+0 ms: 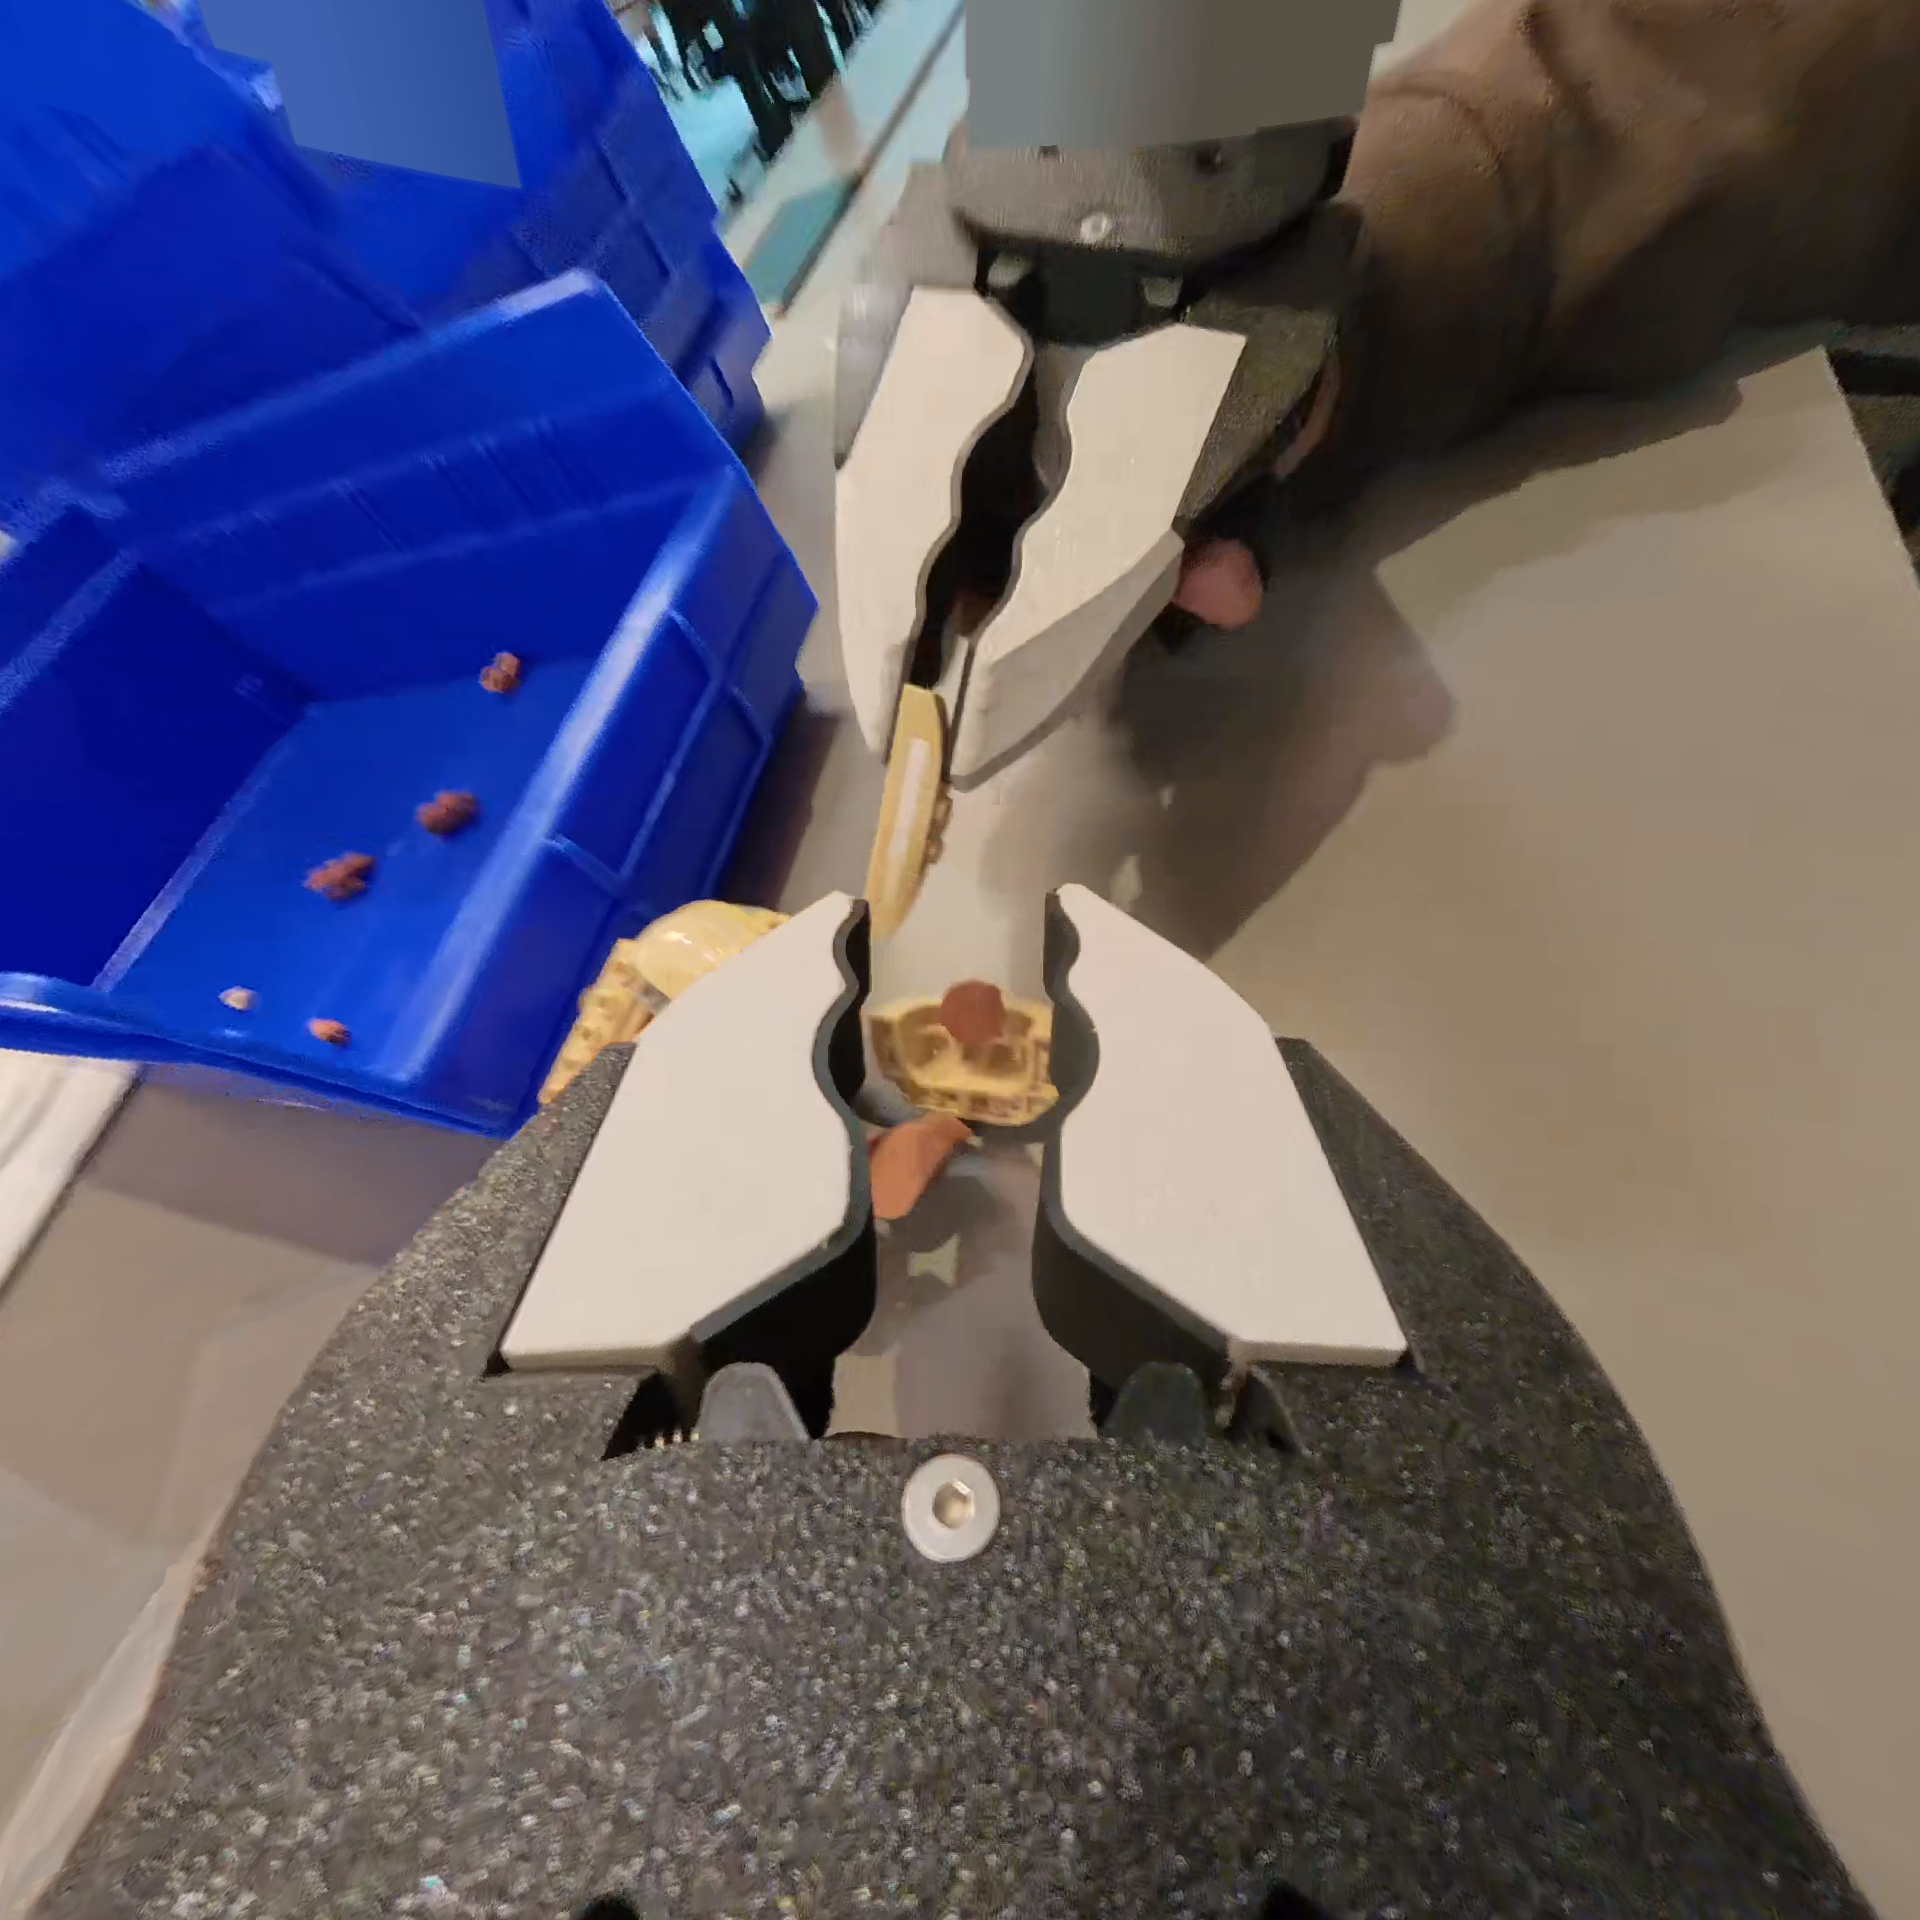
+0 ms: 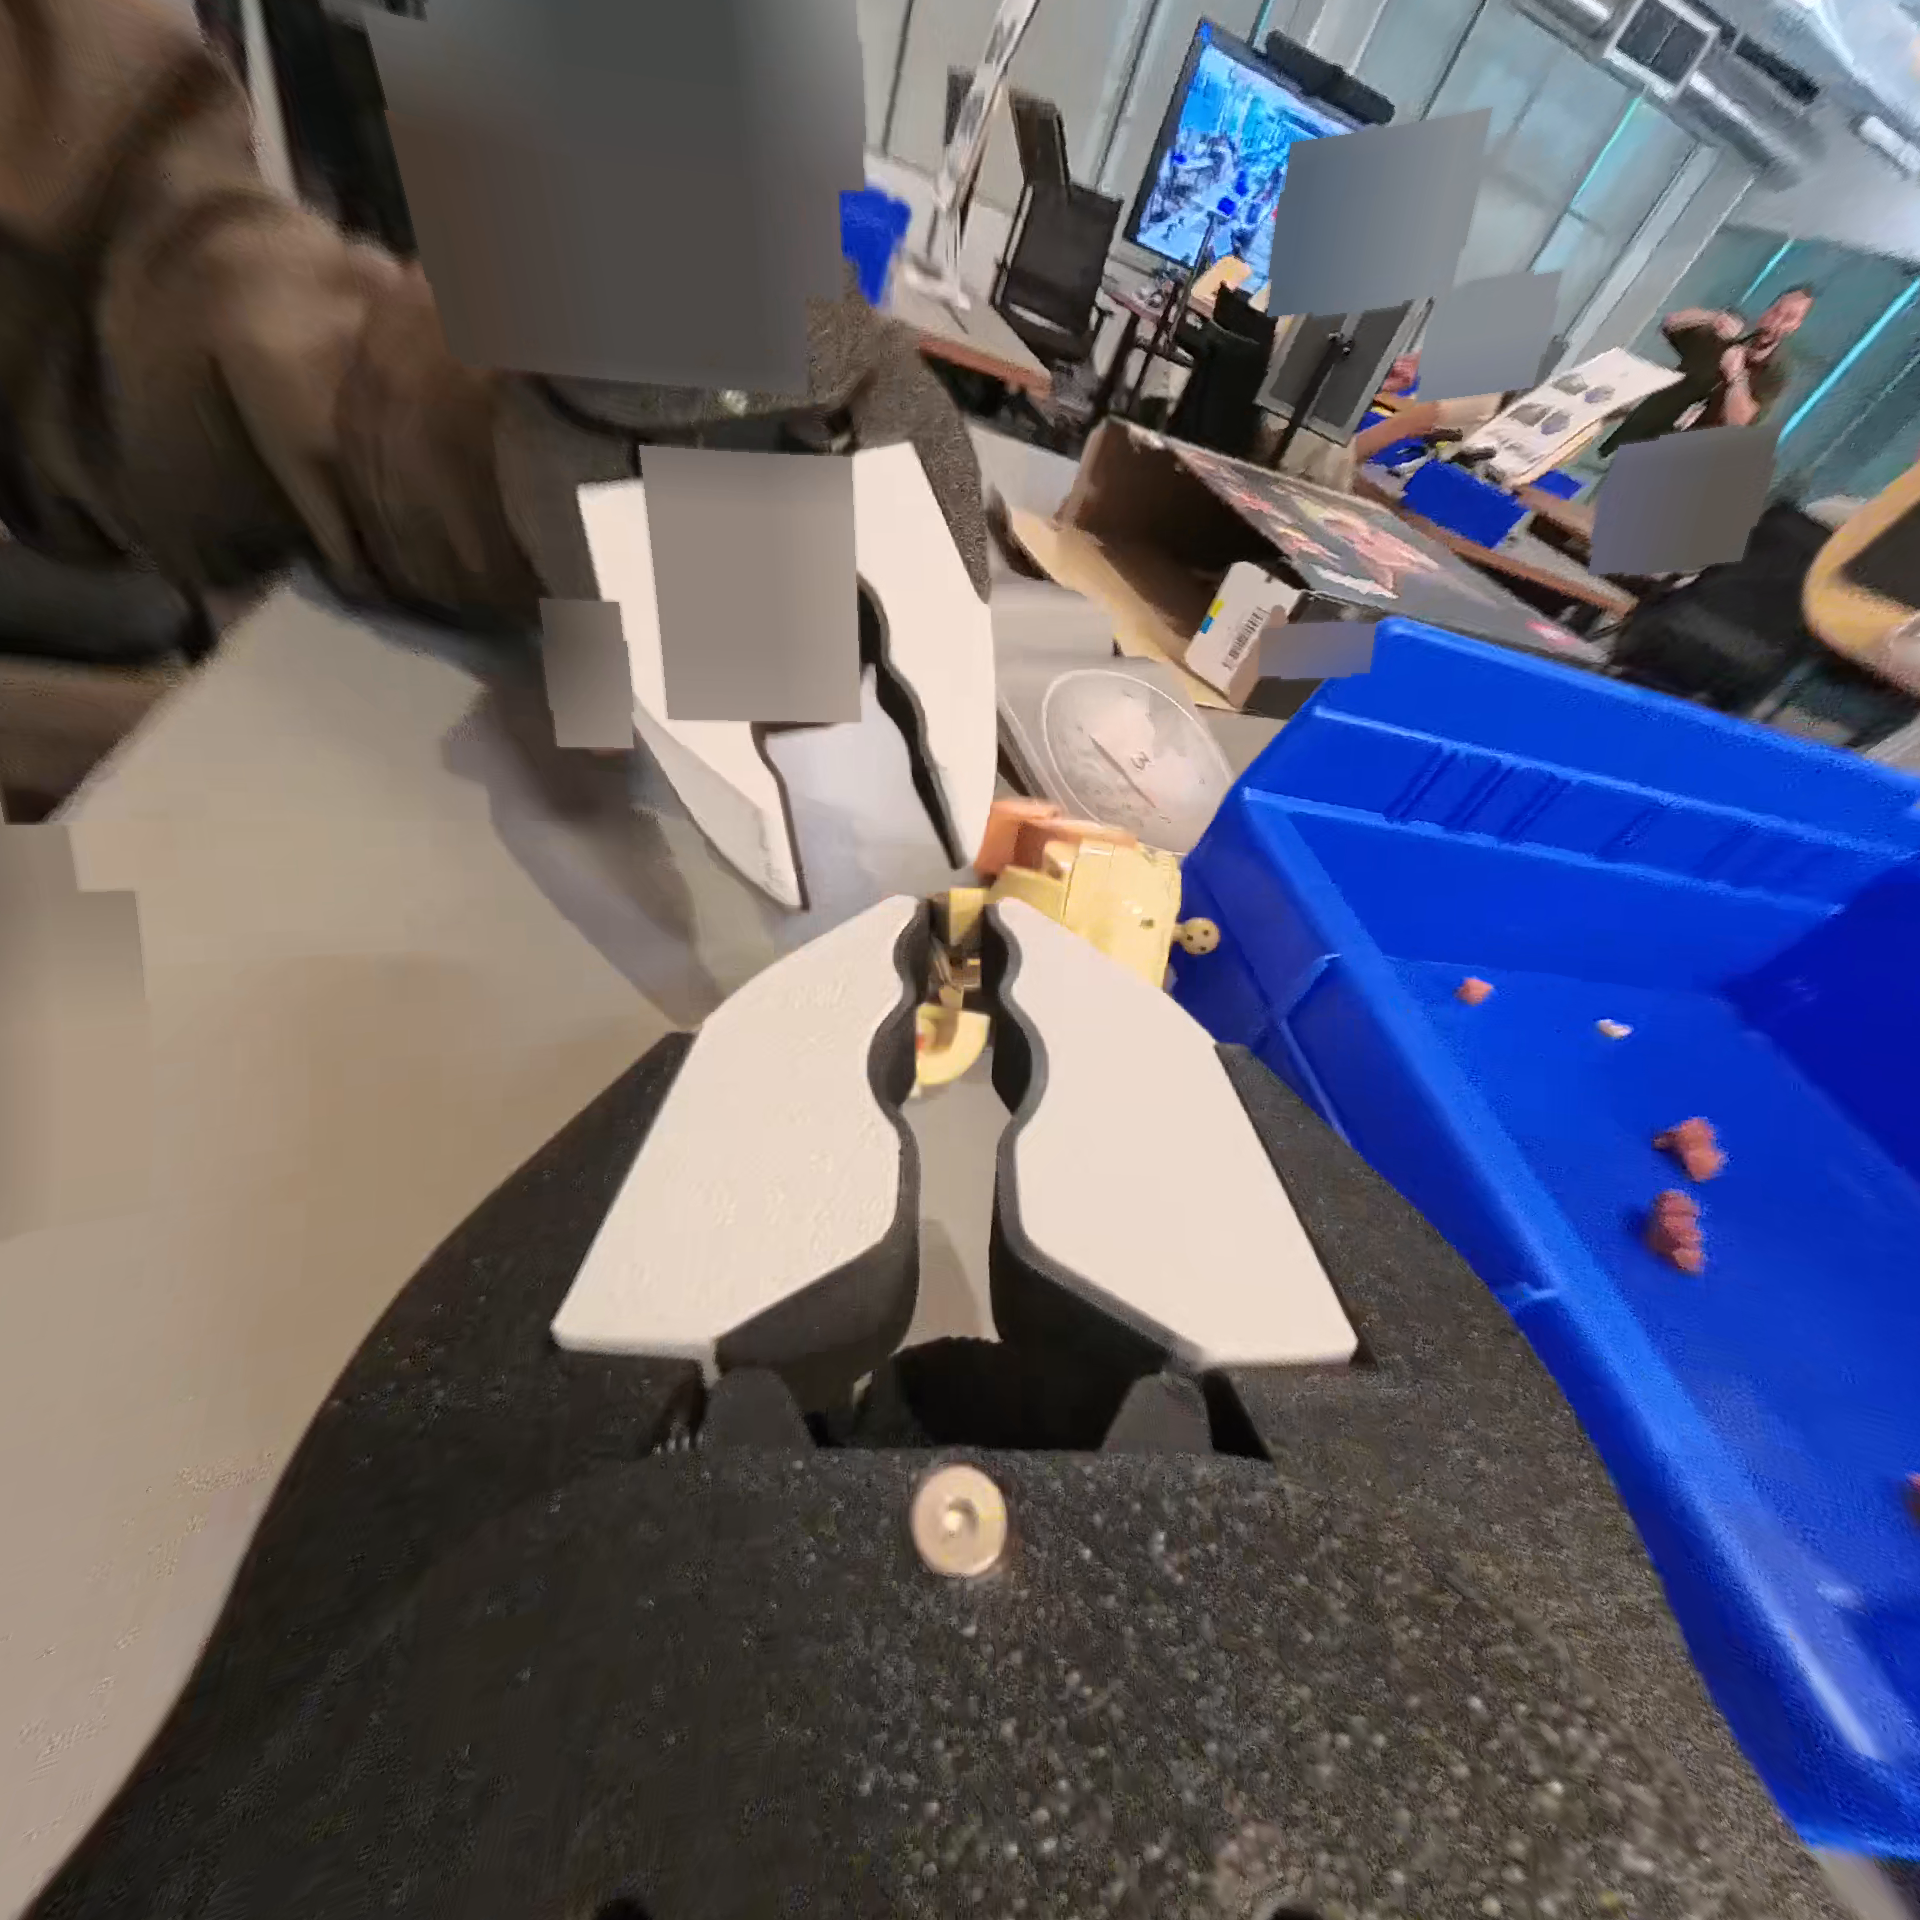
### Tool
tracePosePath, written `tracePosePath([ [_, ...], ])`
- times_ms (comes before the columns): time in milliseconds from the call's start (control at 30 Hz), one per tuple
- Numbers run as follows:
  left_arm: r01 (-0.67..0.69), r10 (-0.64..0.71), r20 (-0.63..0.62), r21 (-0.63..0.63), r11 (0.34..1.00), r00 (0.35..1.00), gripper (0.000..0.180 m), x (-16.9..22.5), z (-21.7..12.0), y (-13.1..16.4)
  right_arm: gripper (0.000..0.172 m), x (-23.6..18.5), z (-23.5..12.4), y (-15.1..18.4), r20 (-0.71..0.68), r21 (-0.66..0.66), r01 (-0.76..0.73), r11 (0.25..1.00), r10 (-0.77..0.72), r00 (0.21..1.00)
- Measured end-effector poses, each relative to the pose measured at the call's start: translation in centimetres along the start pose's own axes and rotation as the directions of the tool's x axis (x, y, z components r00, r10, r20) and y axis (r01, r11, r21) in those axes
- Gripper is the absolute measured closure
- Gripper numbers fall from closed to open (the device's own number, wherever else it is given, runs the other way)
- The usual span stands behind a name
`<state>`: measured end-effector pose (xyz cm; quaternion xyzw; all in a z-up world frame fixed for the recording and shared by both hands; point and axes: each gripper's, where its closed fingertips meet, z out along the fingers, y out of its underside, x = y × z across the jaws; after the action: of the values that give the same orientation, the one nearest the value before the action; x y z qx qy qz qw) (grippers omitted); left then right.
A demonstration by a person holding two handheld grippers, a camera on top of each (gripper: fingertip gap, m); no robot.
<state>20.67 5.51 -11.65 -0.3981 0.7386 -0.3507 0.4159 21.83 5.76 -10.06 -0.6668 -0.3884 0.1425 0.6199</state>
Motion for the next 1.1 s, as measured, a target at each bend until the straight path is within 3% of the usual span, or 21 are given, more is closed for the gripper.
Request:
tracePosePath([
  [167,-0.174,0.17,0.115,0.023,0.984,0.979,0.138,-1.8,-0.5,-0.6,0.163,0.9,0.3,-2.2,0.093,0.125,-0.359,0.925,0.349,0.932],
  [333,-0.295,0.279,0.192,0.059,0.954,0.941,0.141,-3.8,-1.1,-2.3,0.164,2.4,0.4,-5.3,0.264,0.231,-0.685,0.691,0.633,0.728],
  [433,-0.348,0.31,0.261,0.111,0.931,0.914,0.149,-4.9,-2.0,-4.2,0.164,3.3,1.2,-6.3,0.307,0.259,-0.769,0.584,0.705,0.639],
  [567,-0.377,0.33,0.312,0.103,0.92,0.891,0.16,-6.4,-2.7,-4.7,0.164,4.5,2.2,-6.5,0.279,0.286,-0.782,0.554,0.732,0.621],
  [700,-0.264,0.241,0.262,0.057,0.963,0.934,0.16,-6.9,-2.0,-3.0,0.163,5.1,3.0,-5.0,0.175,0.275,-0.732,0.623,0.716,0.676],
  [833,-0.063,0.044,0.196,0.092,0.994,0.98,0.16,-7.1,-2.0,-1.8,0.158,5.2,3.1,-3.7,0.017,0.245,-0.572,0.783,0.586,0.81],
  [900,0.097,-0.116,0.128,0.145,0.985,0.985,0.16,-7.3,-2.2,-1.7,0.155,5.5,2.6,-3.1,-0.119,0.188,-0.379,0.906,0.404,0.907],
  [967,0.244,-0.257,0.048,0.186,0.952,0.965,0.16,-7.6,-2.5,-1.8,0.152,5.9,1.9,-2.5,-0.259,0.099,-0.154,0.983,0.175,0.95],
  [1100,0.439,-0.42,-0.129,0.205,0.875,0.898,0.16,-7.2,-2.5,-2.0,0.15,5.7,1.3,-2.3,-0.379,-0.071,0.178,0.981,-0.191,0.905],
])
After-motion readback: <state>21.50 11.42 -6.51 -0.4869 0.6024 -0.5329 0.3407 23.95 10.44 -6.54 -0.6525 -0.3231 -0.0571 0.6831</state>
